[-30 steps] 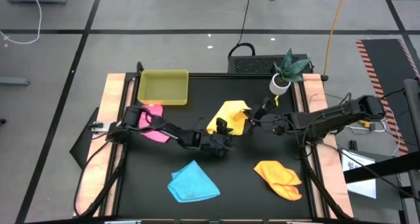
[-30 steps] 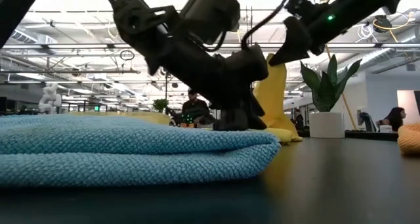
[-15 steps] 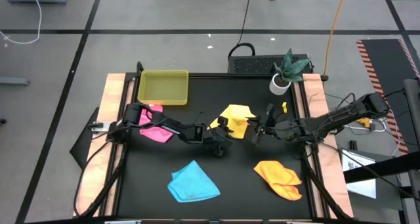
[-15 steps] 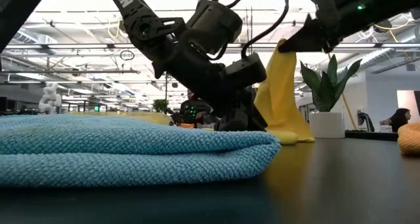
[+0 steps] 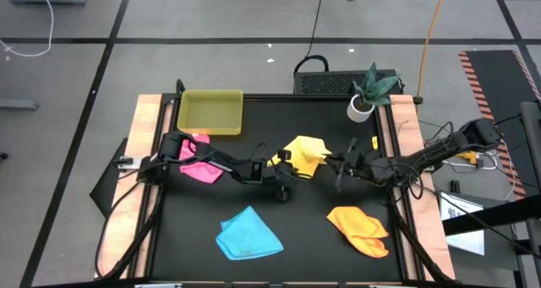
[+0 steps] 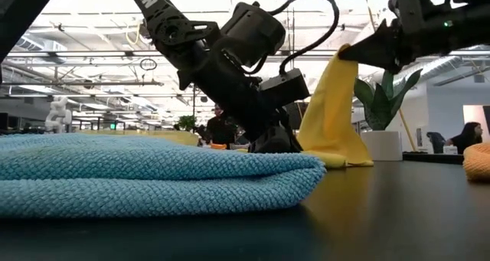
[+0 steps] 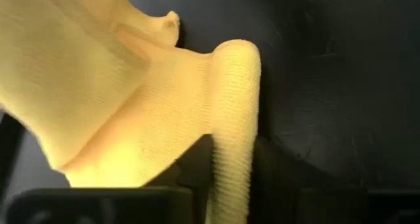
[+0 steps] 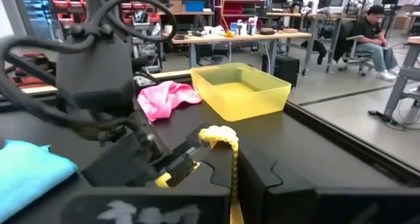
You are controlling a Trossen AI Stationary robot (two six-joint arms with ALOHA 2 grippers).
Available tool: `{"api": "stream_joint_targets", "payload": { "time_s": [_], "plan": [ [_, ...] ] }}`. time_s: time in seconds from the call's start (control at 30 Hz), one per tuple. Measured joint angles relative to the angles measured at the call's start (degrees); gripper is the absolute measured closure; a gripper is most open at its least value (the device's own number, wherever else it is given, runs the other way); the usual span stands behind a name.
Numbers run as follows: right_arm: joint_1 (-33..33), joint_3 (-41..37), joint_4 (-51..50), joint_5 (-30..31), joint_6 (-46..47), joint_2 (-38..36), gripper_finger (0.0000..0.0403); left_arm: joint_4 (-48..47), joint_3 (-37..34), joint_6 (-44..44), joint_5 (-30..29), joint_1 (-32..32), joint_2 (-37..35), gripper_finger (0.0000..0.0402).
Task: Fold microfiber towels
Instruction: Fold the yellow microfiber cloth
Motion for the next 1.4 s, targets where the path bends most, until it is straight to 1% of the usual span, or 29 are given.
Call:
{"api": "stream_joint_targets", "payload": {
  "time_s": [0.1, 0.13, 0.2, 0.27, 0.37, 0.47, 0.5, 0.57, 0.67, 0.73, 0.8, 0.83, 0.87, 0.9, 0.93, 0.97, 1.03, 1.17, 1.2, 1.23, 1.27, 1.3, 1.33, 1.4],
  "plan": [
    [0.4, -0.3, 0.9, 0.0, -0.3, 0.0, 0.0403, -0.4, -0.1, -0.4, -2.3, -0.9, -0.6, 0.0379],
    [0.6, -0.3, 0.9, 0.0, -0.3, 0.0, 0.0403, -1.3, -0.1, -0.7, -4.0, -1.4, -1.2, 0.0388],
    [0.9, -0.3, 0.7, 0.0, -0.3, 0.0, 0.0403, -3.3, -0.4, -1.2, -7.3, -2.8, -2.7, 0.0388],
    [1.5, -0.3, 0.6, 0.0, -0.8, 0.0, 0.0403, -6.8, -0.5, -2.3, -11.0, -4.8, -5.7, 0.0393],
    [2.9, -0.4, 1.4, 0.1, -3.1, 0.0, 0.0403, -11.9, -0.2, -5.0, -16.8, -8.7, -12.5, 0.0395],
    [5.7, -0.4, 5.1, -0.2, -5.5, 0.0, 0.0403, -18.4, -0.2, -9.0, -21.7, -12.7, -18.5, 0.0393],
    [6.8, -0.4, 7.1, -1.4, -6.2, 0.0, 0.0403, -19.9, -0.3, -10.3, -23.2, -14.2, -20.5, 0.0395],
    [9.5, -0.4, 11.7, -5.6, -7.9, 0.0, 0.0403, -22.1, -0.3, -12.8, -27.2, -17.2, -24.7, 0.0396],
    [14.0, -0.4, 19.1, -16.1, -10.5, 0.0, 0.0403, -24.7, -0.2, -17.0, -34.0, -22.1, -30.0, 0.0393],
    [16.9, -0.4, 23.8, -24.0, -11.7, 0.0, 0.0403, -26.5, -0.2, -19.8, -38.0, -25.2, -32.3, 0.0394],
    [19.4, -0.4, 27.8, -30.1, -13.0, 0.0, 0.0403, -28.4, -0.2, -22.6, -41.9, -27.9, -34.3, 0.0397],
    [20.5, -0.3, 29.3, -31.2, -13.6, 0.0, 0.0403, -29.3, -0.2, -24.2, -43.9, -28.9, -35.1, 0.0397],
    [21.3, -0.3, 30.2, -30.7, -14.1, 0.0, 0.0403, -30.5, -0.2, -26.1, -45.9, -29.7, -35.6, 0.0395],
    [21.8, -0.3, 30.5, -28.2, -14.6, 0.0, 0.0403, -31.5, -0.8, -28.2, -47.9, -30.2, -36.2, 0.0393],
    [22.2, -0.3, 30.2, -24.1, -15.2, 0.0, 0.0403, -33.0, -1.8, -30.8, -49.8, -30.5, -36.6, 0.0391],
    [22.4, -0.3, 29.4, -18.8, -15.7, 0.0, 0.0403, -34.5, -3.3, -33.7, -51.2, -30.2, -37.1, 0.0391],
    [22.5, -0.3, 26.6, -5.7, -16.4, 0.0, 0.0403, -35.4, -7.0, -39.9, -51.9, -29.0, -37.9, 0.0394],
    [20.4, -0.3, 20.4, 24.2, -16.1, 0.0, 0.0403, -33.9, -17.6, -52.3, -52.1, -24.9, -38.9, 0.0394],
    [19.4, -0.3, 18.5, 29.8, -15.4, 0.0, 0.0403, -32.8, -20.4, -54.8, -52.0, -23.4, -38.9, 0.0390],
    [18.5, -0.3, 16.3, 33.7, -14.3, 0.0, 0.0403, -31.1, -23.0, -56.7, -52.0, -21.9, -38.9, 0.0387],
    [17.4, -0.3, 13.6, 36.2, -12.6, 0.0, 0.0403, -28.7, -25.2, -58.0, -51.9, -20.2, -38.9, 0.0384],
    [16.3, -0.3, 11.2, 36.6, -10.6, 0.0, 0.0403, -25.7, -27.3, -58.5, -51.1, -18.3, -39.0, 0.0383],
    [15.1, -0.3, 9.1, 35.8, -8.2, 0.0, 0.0403, -22.6, -29.3, -58.6, -49.5, -16.5, -38.9, 0.0383],
    [12.4, -0.3, 4.6, 31.8, -2.9, 0.0, 0.0403, -15.2, -32.7, -56.5, -44.8, -12.9, -38.8, 0.0389]
  ]
}}
